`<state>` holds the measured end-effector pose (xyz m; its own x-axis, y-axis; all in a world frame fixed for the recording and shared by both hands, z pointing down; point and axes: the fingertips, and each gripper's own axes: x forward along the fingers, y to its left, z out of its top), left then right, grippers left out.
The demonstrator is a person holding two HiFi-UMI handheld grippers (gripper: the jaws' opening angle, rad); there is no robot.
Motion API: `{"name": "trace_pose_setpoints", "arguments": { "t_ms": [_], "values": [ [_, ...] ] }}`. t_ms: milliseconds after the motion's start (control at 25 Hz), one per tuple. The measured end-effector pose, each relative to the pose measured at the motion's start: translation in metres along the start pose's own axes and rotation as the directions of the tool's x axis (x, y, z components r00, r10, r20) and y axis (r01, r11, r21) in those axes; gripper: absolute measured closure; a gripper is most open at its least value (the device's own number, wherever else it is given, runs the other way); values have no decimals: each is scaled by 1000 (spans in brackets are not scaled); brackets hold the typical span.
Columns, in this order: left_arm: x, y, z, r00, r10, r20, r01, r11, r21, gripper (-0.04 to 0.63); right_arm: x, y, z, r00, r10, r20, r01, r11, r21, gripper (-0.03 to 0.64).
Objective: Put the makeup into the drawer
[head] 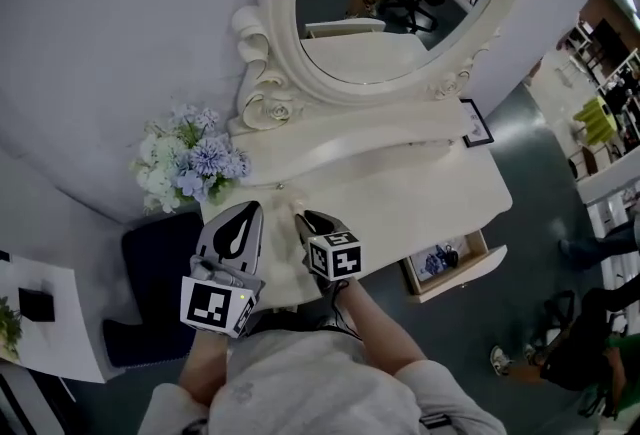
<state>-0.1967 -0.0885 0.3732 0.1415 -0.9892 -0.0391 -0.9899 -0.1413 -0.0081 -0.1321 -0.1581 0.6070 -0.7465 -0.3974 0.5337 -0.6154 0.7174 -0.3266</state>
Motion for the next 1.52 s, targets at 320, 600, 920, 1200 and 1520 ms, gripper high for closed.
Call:
{"name": "trace_pose_setpoints", "arguments": {
  "t_ms": [320, 600, 920, 1200, 1520],
  "values": [
    [11, -22, -2, 998, -58, 2, 58, 998, -8, 583, -60, -7, 32, 980, 8, 199, -16, 999, 39, 536],
    [21, -43, -5, 993, -120, 5, 120, 993, -16, 583, -106, -10, 55, 947, -1, 321, -5, 1000, 17, 537],
    [28, -66, -5, 984, -176, 5, 176, 984, -23, 583, -145, -21, 64, 921, -42, 387, 50, 999, -12, 537],
    [34, -84, -4, 975, -223, 11, 223, 974, -27, 583, -179, -44, 67, 893, -124, 433, 131, 991, 14, 537],
    [39, -99, -5, 965, -261, 9, 261, 965, -34, 583, -217, -83, 64, 849, -246, 468, 237, 968, 80, 538]
  ]
}}
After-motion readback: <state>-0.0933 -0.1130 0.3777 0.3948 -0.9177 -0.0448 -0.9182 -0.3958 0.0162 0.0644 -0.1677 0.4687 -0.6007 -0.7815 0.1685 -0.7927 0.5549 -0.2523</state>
